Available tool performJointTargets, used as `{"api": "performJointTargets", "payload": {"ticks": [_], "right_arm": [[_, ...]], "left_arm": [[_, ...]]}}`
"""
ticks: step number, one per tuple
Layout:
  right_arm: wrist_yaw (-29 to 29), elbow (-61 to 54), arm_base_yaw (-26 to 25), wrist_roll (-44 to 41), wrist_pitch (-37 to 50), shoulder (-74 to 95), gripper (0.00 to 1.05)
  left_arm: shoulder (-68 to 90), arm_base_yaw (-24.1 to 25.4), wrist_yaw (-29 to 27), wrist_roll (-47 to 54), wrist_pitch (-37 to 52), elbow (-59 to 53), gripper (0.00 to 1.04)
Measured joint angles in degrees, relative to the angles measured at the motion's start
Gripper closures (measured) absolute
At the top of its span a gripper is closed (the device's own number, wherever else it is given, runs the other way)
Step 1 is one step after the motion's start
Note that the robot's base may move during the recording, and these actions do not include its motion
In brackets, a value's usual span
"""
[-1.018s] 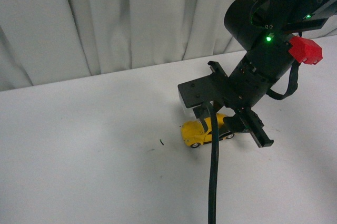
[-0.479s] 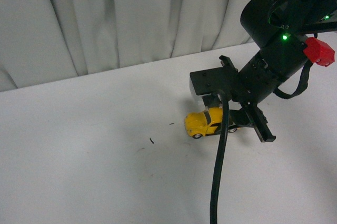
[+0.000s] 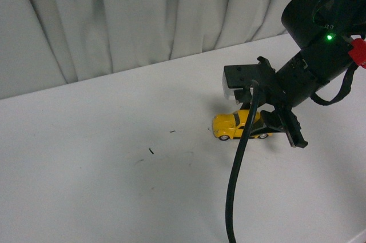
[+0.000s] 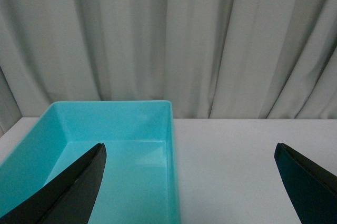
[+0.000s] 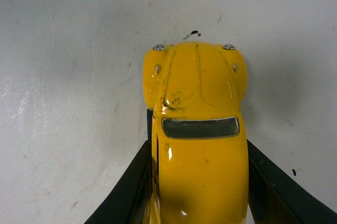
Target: Wind up and store yellow beetle toy
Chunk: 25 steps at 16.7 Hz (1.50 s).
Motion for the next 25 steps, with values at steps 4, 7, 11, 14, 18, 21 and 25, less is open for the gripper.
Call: {"api": "performJointTargets", "payload": {"ticks": [4, 7, 11, 14, 18, 21, 25], "right_arm": [[-0.9, -1.5, -2.3, 0.9, 0.4, -0.7, 0.63], [-1.0, -2.4, -4.3, 1.0, 0.1, -1.2, 0.63], [-0.9, -2.4, -4.2, -0.3, -0.1, -1.2, 0.63], [-0.8, -1.9, -3.5, -3.7, -1.1, -1.2, 0.58], [-0.6, -2.3, -3.2, -4.2, -2.8, -0.5, 0.17], [-0.8, -2.3, -3.1, -4.1, -3.3, -0.5, 0.07], [-0.6, -1.8, -2.7, -5.2, -3.9, -0.4, 0.07]], "left_arm": [[0.0, 0.0, 0.0, 0.0, 0.0, 0.0, 0.07], [0.0, 0.0, 0.0, 0.0, 0.0, 0.0, 0.07], [0.0, 0.0, 0.0, 0.0, 0.0, 0.0, 0.07], [0.0, 0.0, 0.0, 0.0, 0.0, 0.0, 0.07], [0.0, 0.0, 0.0, 0.0, 0.0, 0.0, 0.07], [0.0, 0.0, 0.0, 0.0, 0.0, 0.0, 0.07], [0.0, 0.0, 0.0, 0.0, 0.0, 0.0, 0.07]]}}
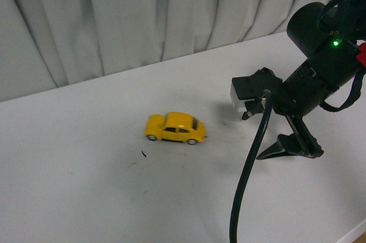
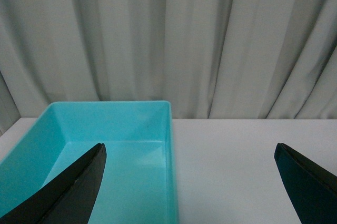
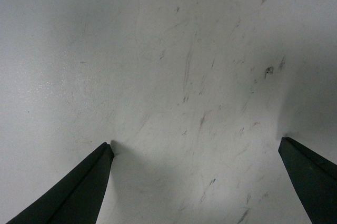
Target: Wind up and store yellow beetle toy
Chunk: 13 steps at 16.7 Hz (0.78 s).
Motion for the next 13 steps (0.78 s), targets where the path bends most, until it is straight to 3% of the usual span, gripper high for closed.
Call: {"api": "performJointTargets", "payload": {"ticks": [13], "right_arm": [[2.1, 1.0, 4.4, -2.6, -2.0, -0.4, 0.07]], "left_arm": [[0.0, 0.0, 0.0, 0.0, 0.0, 0.0, 0.07]]}}
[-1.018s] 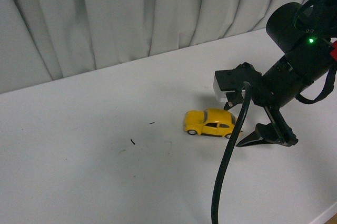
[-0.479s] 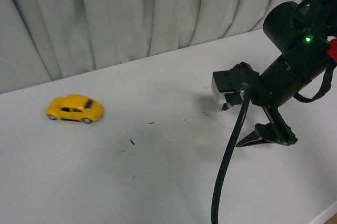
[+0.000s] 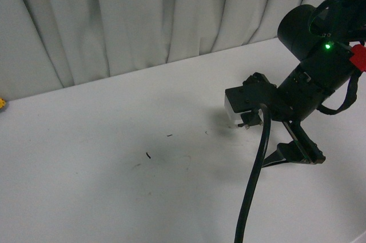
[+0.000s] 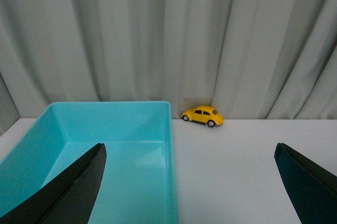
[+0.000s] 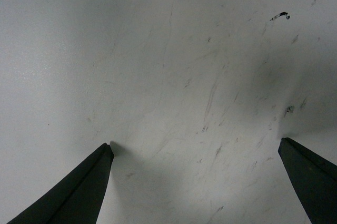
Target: Wind up and store yellow beetle toy
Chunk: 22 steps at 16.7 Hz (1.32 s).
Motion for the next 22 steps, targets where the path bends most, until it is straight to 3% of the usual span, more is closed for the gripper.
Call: {"api": "performJointTargets", "payload": {"ticks": [7, 14, 15, 16, 17, 19, 20, 22], "right_arm": [[0.3, 2.5, 3.5, -7.9, -2.7, -1.3, 0.07], [-8.6, 20.0, 7.7, -0.6, -2.3, -16.3, 0.07], [-7.3, 19.0, 9.0, 3.2, 3.6, -18.5, 0.09], [4.7, 10.1, 11.4, 15.1, 24.6, -23.2, 0.19], [12.8, -0.2, 13.0, 28.6, 38.8, -28.7, 0.30], [21.0, -14.6, 12.6, 57.0, 56.6, -40.2, 0.52], [21.8, -19.6, 12.3, 69.0, 58.2, -47.5, 0.64], [21.7, -28.9, 12.4, 81.8, 52.1, -60.4, 0.87]], "left_arm": [[0.0, 0.0, 0.0, 0.0, 0.0, 0.0, 0.07], [0.0, 0.0, 0.0, 0.0, 0.0, 0.0, 0.07], [0.0, 0.0, 0.0, 0.0, 0.0, 0.0, 0.07], [0.0, 0.0, 0.1, 0.0, 0.0, 0.0, 0.07], [0.0, 0.0, 0.0, 0.0, 0.0, 0.0, 0.07], [0.0, 0.0, -0.1, 0.0, 0.0, 0.0, 0.07], [0.0, 0.0, 0.0, 0.0, 0.0, 0.0, 0.07], [0.0, 0.0, 0.0, 0.0, 0.0, 0.0, 0.07]]}}
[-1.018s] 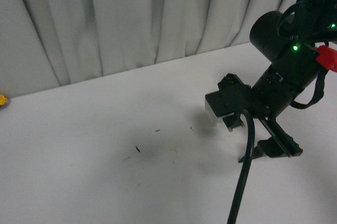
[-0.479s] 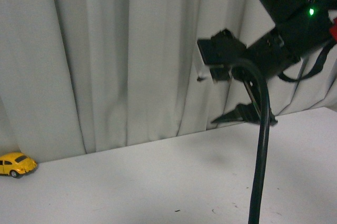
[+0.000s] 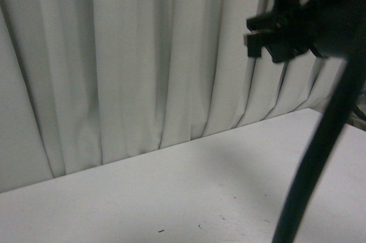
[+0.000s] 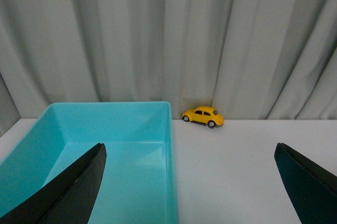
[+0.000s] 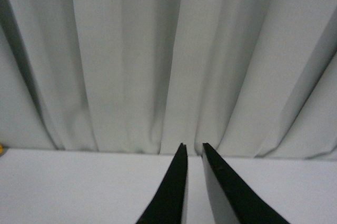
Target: Wind up and store yellow beetle toy
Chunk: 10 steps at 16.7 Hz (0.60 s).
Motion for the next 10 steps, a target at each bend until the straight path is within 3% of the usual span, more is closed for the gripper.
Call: {"api": "performJointTargets", "payload": {"ticks": [2, 6, 10], "right_arm": [[0.0, -8.0, 0.0, 3.5, -7.9, -13.4, 1.03], [0.0, -18.7, 0.0, 4.9, -8.8, -28.9, 1.03], [0.0, -19.7, 0.0, 4.9, -9.1, -31.6, 1.03]], "left_arm": [[0.0, 0.0, 0.0, 0.0, 0.0, 0.0, 0.07], [0.0, 0.0, 0.0, 0.0, 0.0, 0.0, 0.07], [0.0, 0.0, 0.0, 0.0, 0.0, 0.0, 0.07]]}}
